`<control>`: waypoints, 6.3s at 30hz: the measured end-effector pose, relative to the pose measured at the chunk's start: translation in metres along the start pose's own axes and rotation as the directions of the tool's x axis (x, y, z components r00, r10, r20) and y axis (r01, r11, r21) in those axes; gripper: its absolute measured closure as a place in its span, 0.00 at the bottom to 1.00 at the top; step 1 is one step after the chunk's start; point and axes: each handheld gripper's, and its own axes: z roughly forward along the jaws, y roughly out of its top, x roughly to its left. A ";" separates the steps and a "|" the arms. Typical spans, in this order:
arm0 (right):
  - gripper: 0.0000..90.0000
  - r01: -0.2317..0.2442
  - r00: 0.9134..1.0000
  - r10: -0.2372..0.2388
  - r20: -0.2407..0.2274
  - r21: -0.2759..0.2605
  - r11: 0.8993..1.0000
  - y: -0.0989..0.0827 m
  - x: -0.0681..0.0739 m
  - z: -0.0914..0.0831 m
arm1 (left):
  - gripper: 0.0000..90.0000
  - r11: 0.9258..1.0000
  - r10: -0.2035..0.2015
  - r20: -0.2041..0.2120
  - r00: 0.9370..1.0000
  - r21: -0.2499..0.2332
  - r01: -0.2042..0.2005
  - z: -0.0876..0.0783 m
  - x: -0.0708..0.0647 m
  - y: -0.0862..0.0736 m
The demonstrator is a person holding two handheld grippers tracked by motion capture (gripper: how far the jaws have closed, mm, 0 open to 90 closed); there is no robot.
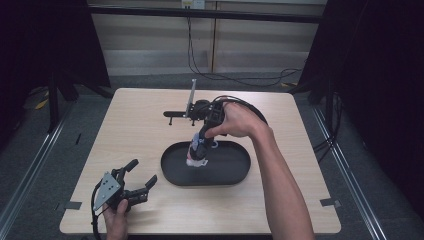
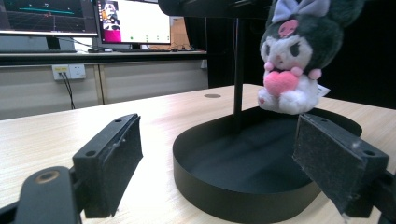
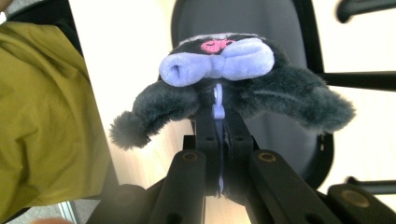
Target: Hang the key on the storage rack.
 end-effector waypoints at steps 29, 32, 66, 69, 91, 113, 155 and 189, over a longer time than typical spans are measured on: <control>0.97 -0.005 0.999 0.003 0.044 0.033 0.999 0.013 -0.036 -0.012 | 0.17 1.000 -0.006 0.001 1.000 -0.003 0.006 0.000 0.000 0.000; 0.97 0.000 0.999 -0.002 0.050 0.035 0.999 0.015 -0.036 -0.013 | 0.17 1.000 -0.005 0.000 1.000 -0.003 0.005 0.000 -0.001 0.000; 0.94 0.041 0.997 -0.045 0.064 0.060 0.997 0.014 -0.045 -0.013 | 0.17 1.000 -0.003 0.003 1.000 -0.002 0.003 0.000 -0.001 0.000; 0.95 0.034 0.997 -0.037 0.062 0.054 0.998 0.014 -0.046 -0.014 | 0.17 1.000 0.018 0.014 1.000 0.004 -0.018 0.000 0.000 0.001; 0.87 0.039 0.995 -0.041 0.094 0.018 0.999 0.008 -0.044 -0.018 | 0.17 1.000 0.016 0.014 1.000 0.001 -0.016 0.000 0.000 0.000; 0.85 0.038 0.995 -0.036 0.098 -0.022 0.999 0.003 -0.039 -0.024 | 0.17 1.000 0.001 -0.001 1.000 0.000 -0.001 0.000 -0.001 0.000; 0.57 -0.075 0.993 0.103 0.051 -0.399 0.914 -0.039 0.016 -0.016 | 0.17 1.000 0.005 -0.001 1.000 0.006 -0.005 -0.001 0.000 0.000; 0.16 -0.129 0.937 0.335 0.099 -0.794 0.594 -0.137 0.069 0.091 | 0.17 1.000 0.006 -0.001 1.000 0.007 -0.006 -0.001 0.000 0.000</control>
